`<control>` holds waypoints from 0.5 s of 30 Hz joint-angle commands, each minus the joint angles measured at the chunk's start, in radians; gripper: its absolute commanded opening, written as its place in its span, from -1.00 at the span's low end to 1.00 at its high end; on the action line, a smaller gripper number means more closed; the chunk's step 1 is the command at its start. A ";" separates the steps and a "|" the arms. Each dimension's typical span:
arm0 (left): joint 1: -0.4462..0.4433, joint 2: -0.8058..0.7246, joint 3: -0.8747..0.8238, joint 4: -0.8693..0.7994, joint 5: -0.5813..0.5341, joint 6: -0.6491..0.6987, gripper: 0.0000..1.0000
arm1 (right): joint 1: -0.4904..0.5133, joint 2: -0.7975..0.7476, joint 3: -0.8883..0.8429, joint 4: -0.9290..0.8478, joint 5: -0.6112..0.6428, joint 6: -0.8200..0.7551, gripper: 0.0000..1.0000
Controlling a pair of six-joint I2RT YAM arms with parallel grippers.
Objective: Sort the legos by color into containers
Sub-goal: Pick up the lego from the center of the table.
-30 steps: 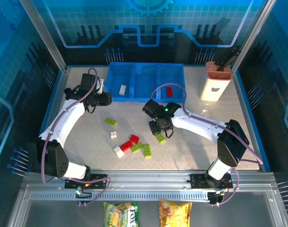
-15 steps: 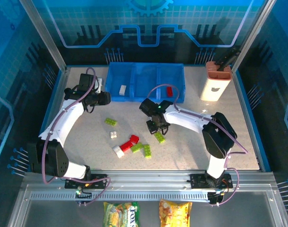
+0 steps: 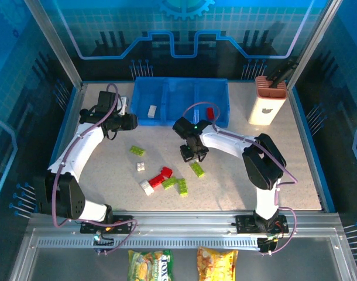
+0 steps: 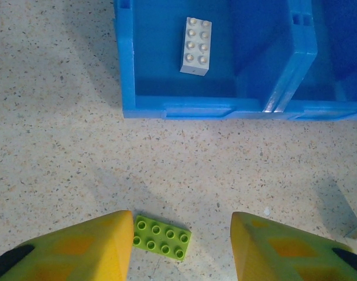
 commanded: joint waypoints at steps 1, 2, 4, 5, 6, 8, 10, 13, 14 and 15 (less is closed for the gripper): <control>0.009 -0.022 -0.004 0.007 0.027 -0.003 -0.04 | 0.020 -0.039 -0.050 -0.003 -0.020 0.005 0.00; 0.008 -0.022 -0.004 0.009 0.026 -0.005 -0.04 | 0.025 -0.047 -0.064 -0.003 -0.020 0.009 0.00; 0.008 -0.023 -0.004 0.009 0.031 -0.005 -0.04 | 0.035 -0.059 -0.092 -0.003 -0.017 0.018 0.00; 0.008 -0.023 -0.004 0.009 0.032 -0.004 -0.04 | 0.038 -0.064 -0.106 -0.001 -0.018 0.022 0.02; 0.009 -0.024 -0.004 0.009 0.033 -0.005 -0.04 | 0.041 -0.067 -0.118 -0.002 -0.014 0.025 0.04; 0.009 -0.028 -0.006 0.009 0.031 -0.004 -0.04 | 0.048 -0.073 -0.139 -0.002 -0.009 0.030 0.07; 0.008 -0.030 -0.009 0.010 0.028 -0.005 -0.04 | 0.052 -0.076 -0.155 0.002 -0.007 0.035 0.07; 0.009 -0.027 -0.009 0.010 0.031 -0.005 -0.04 | 0.057 -0.074 -0.176 0.009 -0.009 0.040 0.08; 0.008 -0.026 -0.009 0.010 0.031 -0.005 -0.04 | 0.059 -0.073 -0.181 0.011 -0.009 0.040 0.08; 0.008 -0.025 -0.009 0.010 0.031 -0.005 -0.04 | 0.061 -0.071 -0.184 0.013 -0.011 0.040 0.07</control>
